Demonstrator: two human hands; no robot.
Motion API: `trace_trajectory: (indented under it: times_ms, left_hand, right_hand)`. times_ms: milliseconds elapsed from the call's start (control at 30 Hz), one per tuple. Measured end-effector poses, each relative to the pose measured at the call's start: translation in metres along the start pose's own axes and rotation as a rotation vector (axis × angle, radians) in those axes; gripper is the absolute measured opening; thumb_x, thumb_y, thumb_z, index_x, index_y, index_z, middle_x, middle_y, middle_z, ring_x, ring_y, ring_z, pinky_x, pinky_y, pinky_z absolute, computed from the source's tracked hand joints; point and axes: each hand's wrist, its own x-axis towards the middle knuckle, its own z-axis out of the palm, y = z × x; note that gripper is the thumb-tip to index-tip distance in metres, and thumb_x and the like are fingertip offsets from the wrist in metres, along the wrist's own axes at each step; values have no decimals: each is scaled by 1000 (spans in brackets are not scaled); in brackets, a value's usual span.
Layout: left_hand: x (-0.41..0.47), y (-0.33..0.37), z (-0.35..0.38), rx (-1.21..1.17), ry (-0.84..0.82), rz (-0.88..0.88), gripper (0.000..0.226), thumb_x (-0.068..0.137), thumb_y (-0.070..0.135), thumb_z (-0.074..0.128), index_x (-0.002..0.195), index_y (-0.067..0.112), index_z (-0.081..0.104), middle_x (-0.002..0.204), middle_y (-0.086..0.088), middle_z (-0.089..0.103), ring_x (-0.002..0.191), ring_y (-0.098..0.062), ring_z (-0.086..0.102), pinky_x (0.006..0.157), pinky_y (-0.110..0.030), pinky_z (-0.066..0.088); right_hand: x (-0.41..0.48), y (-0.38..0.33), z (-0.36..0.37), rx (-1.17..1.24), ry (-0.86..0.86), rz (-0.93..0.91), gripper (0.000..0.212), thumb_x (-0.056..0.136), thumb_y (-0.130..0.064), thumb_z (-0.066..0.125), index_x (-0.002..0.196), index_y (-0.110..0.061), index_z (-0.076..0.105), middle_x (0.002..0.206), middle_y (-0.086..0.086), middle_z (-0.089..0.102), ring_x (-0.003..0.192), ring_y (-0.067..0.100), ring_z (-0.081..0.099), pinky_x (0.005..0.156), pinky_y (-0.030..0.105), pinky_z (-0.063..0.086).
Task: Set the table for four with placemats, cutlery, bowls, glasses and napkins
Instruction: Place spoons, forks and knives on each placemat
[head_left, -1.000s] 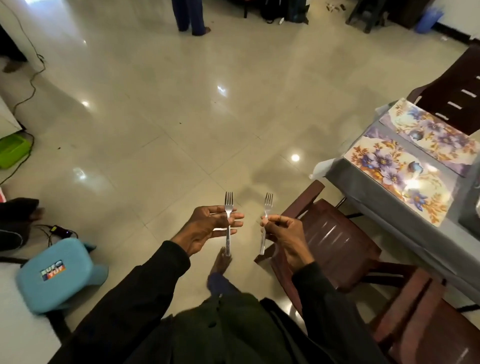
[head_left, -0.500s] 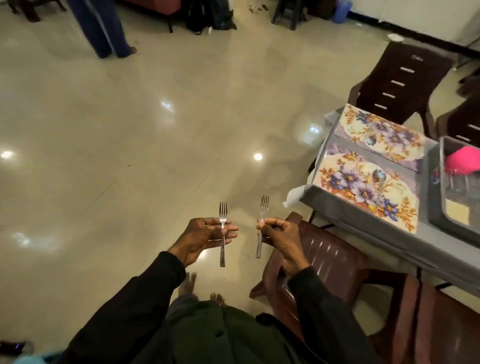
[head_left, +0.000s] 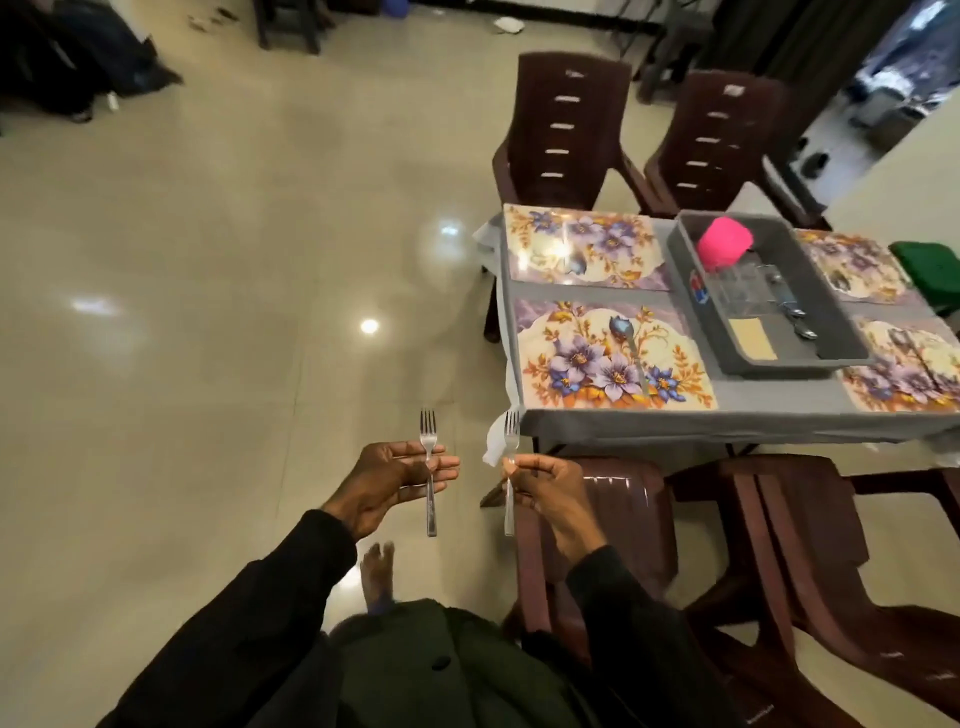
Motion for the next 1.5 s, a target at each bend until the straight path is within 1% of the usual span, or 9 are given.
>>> trace_trajectory:
  times_ms: [100, 333, 533, 700, 867, 1033, 1200, 1333, 1500]
  left_hand:
    - [33, 41, -10, 66, -76, 6, 28, 97, -7, 58, 124, -4, 62, 113, -19, 75, 107, -33, 73, 96, -41, 58]
    - [94, 98, -18, 66, -129, -47, 25, 99, -2, 56, 122, -7, 62, 113, -22, 74, 107, -37, 72, 95, -44, 58]
    - [154, 135, -15, 92, -132, -71, 25, 98, 0, 59, 122, -5, 63, 115, -22, 74, 107, -36, 72, 94, -43, 59]
    - [199, 171, -14, 115, -86, -74, 25, 99, -2, 57, 123, -5, 63, 115, -20, 74, 107, -35, 73, 93, -43, 59]
    - [229, 195, -16, 66, -12, -68, 26, 99, 1, 58, 124, -6, 62, 115, -20, 74, 107, -35, 73, 91, -41, 60]
    - [249, 208, -17, 42, 28, -90, 27, 99, 3, 59, 124, -5, 62, 115, -21, 74, 108, -36, 72, 95, -43, 59]
    - [267, 219, -20, 41, 42, -102, 27, 98, 0, 59, 125, -5, 62, 115, -20, 74, 108, -36, 72, 96, -44, 58]
    - [280, 226, -21, 46, 27, -123, 26, 98, -1, 59, 124, -5, 63, 115, -20, 74, 107, -35, 73, 92, -41, 59]
    - [301, 240, -23, 69, -47, -142, 25, 98, 0, 59, 122, -6, 63, 114, -21, 74, 106, -36, 73, 92, -42, 59]
  right_hand:
    - [31, -13, 11, 39, 96, -16, 11, 85, -8, 79, 95, -6, 76, 91, 14, 77, 79, 20, 72, 72, 30, 61]
    - [108, -30, 13, 49, 265, 18, 18, 85, -7, 79, 99, 5, 75, 96, 27, 74, 80, 30, 68, 75, 40, 55]
    - [196, -46, -6, -26, 376, 36, 11, 80, 1, 80, 89, -2, 75, 81, 12, 73, 70, 19, 65, 58, 27, 54]
    - [279, -50, -20, -228, 416, 21, 27, 71, 3, 85, 64, -20, 73, 78, 6, 77, 81, 24, 73, 83, 42, 61]
    - [339, -47, -22, -449, 432, -13, 5, 82, 8, 72, 79, 9, 76, 86, 25, 75, 88, 38, 73, 75, 27, 52]
    - [368, -35, -19, -560, 393, 40, 8, 88, -1, 72, 89, 1, 80, 95, 17, 77, 91, 30, 72, 84, 29, 53]
    - [374, -36, -13, -546, 430, 119, 7, 90, -1, 71, 93, -1, 77, 94, 9, 75, 81, 19, 66, 60, 13, 42]
    - [375, -34, -10, -614, 444, 117, 11, 92, -3, 67, 87, -3, 76, 89, 9, 75, 81, 20, 67, 78, 29, 56]
    - [374, -34, -8, -716, 430, 92, 17, 92, -3, 64, 81, -2, 77, 83, 8, 75, 76, 20, 70, 78, 34, 60]
